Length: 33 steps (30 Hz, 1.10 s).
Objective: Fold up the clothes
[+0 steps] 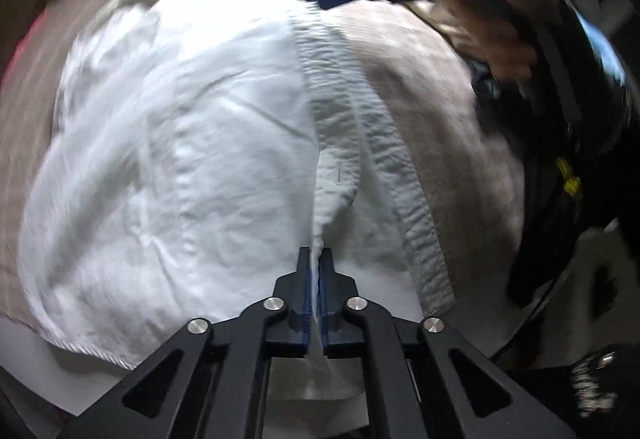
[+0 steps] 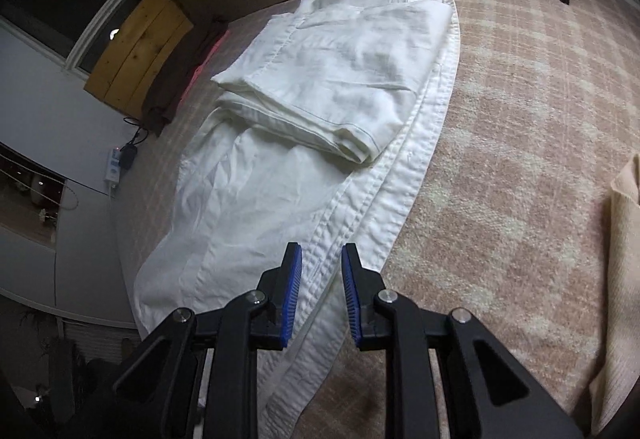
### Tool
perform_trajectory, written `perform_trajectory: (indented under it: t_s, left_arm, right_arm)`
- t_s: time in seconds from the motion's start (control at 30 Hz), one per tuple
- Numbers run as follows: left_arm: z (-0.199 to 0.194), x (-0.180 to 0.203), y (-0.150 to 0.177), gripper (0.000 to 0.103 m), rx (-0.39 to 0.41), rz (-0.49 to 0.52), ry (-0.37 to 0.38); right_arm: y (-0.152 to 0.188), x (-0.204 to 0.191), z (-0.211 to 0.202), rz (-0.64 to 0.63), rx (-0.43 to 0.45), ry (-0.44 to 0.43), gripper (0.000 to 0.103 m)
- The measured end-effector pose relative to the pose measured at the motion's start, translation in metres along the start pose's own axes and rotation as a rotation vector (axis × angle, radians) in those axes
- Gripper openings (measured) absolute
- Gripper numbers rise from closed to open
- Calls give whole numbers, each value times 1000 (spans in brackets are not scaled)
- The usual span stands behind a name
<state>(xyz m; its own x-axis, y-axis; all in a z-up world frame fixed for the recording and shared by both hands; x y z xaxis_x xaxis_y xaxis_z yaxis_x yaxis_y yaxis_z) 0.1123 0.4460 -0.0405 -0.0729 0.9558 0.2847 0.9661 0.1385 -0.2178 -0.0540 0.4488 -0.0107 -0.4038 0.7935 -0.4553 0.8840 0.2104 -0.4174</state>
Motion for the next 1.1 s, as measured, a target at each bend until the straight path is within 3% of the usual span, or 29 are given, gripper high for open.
perform_trajectory:
  t_s: [0.13,0.17,0.2,0.27,0.3,0.5,0.57,0.6,0.63,0.7,0.73,0.8,1.03,1.1]
  left_arm:
    - [-2,-8,-2,1,0,-29,12]
    - [-5,0,-1,1,-3,-43,43]
    - [-8,8,1,6,-7,-57,78]
    - [-10,22,4,33,1,-39,83]
    - [-7,27,7,53,1,-8,59]
    - [7,52,24,57,19,165,-67]
    - [9,56,27,54,42,242,-105]
    - [8,52,26,42,46,243,-115]
    - [6,48,24,23,49,240,-125]
    - [2,33,17,5,19,133,-50]
    - [-2,23,12,2,-6,37,31]
    - [-9,10,6,2,-1,-34,76]
    - [-55,1,-9,2,76,-124,187]
    - [-67,-4,-13,2,98,-133,209]
  right_arm:
    - [-2,-6,-8,-13,22,8,21]
    - [-1,-10,-10,-16,23,-12,21]
    - [0,-12,-10,-16,17,-27,21]
    - [3,-14,-7,-27,1,-28,21]
    - [5,-13,-4,-32,-11,-21,21]
    - [13,-12,9,-24,-55,-44,21]
    - [16,-11,13,-25,-66,-47,21]
    - [15,-10,13,-15,-64,-56,21]
    - [15,-10,12,-5,-61,-65,21]
    - [13,-8,11,14,-56,-84,21]
    - [12,-7,10,23,-54,-89,21]
    - [10,-6,7,30,-53,-90,21]
    - [14,-9,2,-12,-88,-27,22]
    - [15,-12,1,4,-89,-60,24]
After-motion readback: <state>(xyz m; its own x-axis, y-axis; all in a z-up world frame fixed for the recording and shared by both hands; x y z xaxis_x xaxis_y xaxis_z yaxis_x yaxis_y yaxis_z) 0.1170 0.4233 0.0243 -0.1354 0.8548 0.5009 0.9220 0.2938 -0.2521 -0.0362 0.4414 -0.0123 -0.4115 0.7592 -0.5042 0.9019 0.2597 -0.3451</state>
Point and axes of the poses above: each gripper's, at about its wrist camera, not at the fingertips, and z roughly the way its jaws point, x to its right, y to its underside, the point moved 10 cm from there along z, roughly the way its jaws point, and after that the axes turned 10 degrees about -z, right-handed, at the moved point
